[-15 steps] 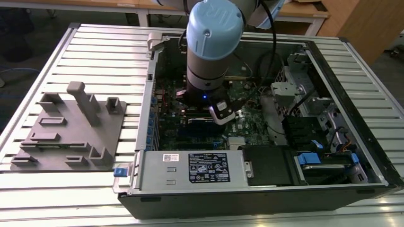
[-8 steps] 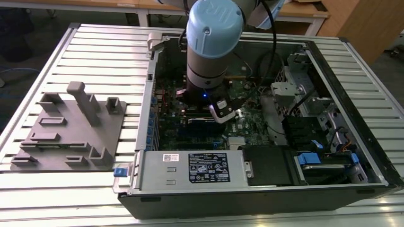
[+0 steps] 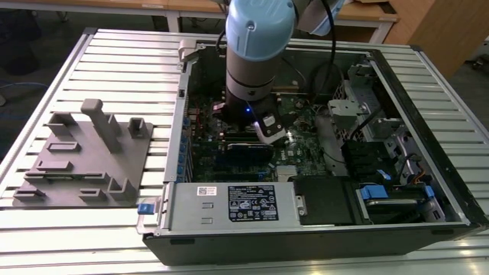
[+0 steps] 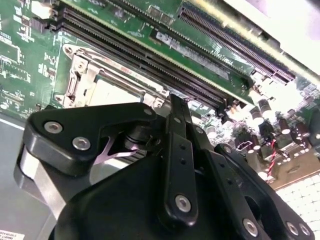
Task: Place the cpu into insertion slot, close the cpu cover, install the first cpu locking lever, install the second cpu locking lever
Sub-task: 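Install the second cpu locking lever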
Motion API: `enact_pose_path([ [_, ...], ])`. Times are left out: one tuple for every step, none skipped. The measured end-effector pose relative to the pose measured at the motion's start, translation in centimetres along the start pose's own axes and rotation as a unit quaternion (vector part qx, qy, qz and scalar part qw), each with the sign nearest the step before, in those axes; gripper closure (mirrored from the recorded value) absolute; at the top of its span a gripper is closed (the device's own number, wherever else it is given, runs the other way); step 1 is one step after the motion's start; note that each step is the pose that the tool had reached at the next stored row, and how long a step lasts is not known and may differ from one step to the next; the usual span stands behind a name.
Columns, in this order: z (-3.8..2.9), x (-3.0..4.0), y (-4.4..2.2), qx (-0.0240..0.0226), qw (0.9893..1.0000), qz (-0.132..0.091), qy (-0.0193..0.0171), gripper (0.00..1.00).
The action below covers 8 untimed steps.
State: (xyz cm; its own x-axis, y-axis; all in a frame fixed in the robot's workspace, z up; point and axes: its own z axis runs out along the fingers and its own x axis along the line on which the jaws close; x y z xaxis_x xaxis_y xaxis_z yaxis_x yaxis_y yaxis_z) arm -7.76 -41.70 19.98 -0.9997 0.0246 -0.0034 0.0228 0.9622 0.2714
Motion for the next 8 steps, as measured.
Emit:
enact_pose_path([
  [0.09, 0.01, 0.28, 0.0042, 1.0000, 0.000, 0.0000, 0.90],
  [0.20, 0.01, 0.53, 0.0088, 1.0000, 0.000, -0.0002, 0.90],
  [0.24, 0.02, 0.64, 0.0124, 0.9999, 0.000, -0.0003, 0.90],
  [0.26, 0.02, 0.66, 0.0152, 0.9999, 0.000, -0.0003, 0.90],
  [0.26, 0.01, 0.66, 0.0175, 0.9998, 0.000, -0.0004, 0.90],
  [0.26, 0.01, 0.66, 0.0190, 0.9998, 0.000, -0.0004, 0.90],
  [0.26, 0.01, 0.65, 0.0195, 0.9998, 0.000, -0.0004, 0.90],
  [0.26, 0.02, 0.65, 0.0197, 0.9998, 0.000, -0.0004, 0.90],
])
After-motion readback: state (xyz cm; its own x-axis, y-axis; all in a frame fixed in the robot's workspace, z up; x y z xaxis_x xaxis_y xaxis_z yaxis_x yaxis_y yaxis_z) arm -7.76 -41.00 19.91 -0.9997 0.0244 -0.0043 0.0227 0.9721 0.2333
